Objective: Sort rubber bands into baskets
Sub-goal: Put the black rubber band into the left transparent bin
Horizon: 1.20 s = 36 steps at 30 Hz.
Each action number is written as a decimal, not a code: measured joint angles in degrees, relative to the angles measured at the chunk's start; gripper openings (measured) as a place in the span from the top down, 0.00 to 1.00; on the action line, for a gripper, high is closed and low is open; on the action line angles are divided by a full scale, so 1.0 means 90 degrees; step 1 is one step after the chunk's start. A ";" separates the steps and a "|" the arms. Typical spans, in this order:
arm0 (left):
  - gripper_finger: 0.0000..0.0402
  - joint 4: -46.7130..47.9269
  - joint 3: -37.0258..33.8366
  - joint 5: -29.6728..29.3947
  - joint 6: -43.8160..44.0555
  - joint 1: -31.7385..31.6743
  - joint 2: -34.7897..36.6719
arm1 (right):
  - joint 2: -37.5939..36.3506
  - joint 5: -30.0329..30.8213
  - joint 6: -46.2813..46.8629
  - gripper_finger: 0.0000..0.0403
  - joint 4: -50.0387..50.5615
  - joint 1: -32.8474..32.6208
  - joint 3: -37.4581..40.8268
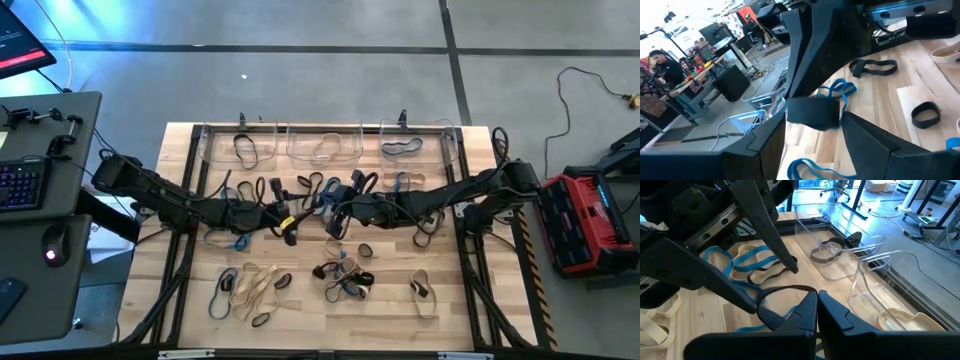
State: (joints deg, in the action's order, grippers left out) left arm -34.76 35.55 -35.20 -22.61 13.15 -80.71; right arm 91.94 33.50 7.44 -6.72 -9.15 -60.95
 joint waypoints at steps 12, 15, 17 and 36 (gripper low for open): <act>0.81 -0.0007 0.0056 0.0019 -0.0106 -0.0081 -0.0019 | 0.0000 -0.0071 0.0000 1.00 -0.0015 0.0000 0.0000; 0.92 -0.0005 0.0056 0.0020 -0.0170 -0.0069 -0.0019 | 0.0000 -0.0077 0.0000 1.00 -0.0004 0.0000 0.0001; 0.97 -0.0005 0.0056 0.0019 -0.0170 -0.0033 -0.0019 | 0.0000 -0.0146 0.0009 1.00 0.0051 -0.0024 0.0000; 1.00 0.2748 0.0063 -0.0438 0.1272 -0.1110 0.1230 | -0.0053 0.0399 0.0022 0.59 0.0599 -0.0188 -0.0007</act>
State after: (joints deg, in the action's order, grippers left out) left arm -10.03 36.12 -39.14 -11.17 3.15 -69.63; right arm 91.46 37.09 7.64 -1.33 -10.84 -61.01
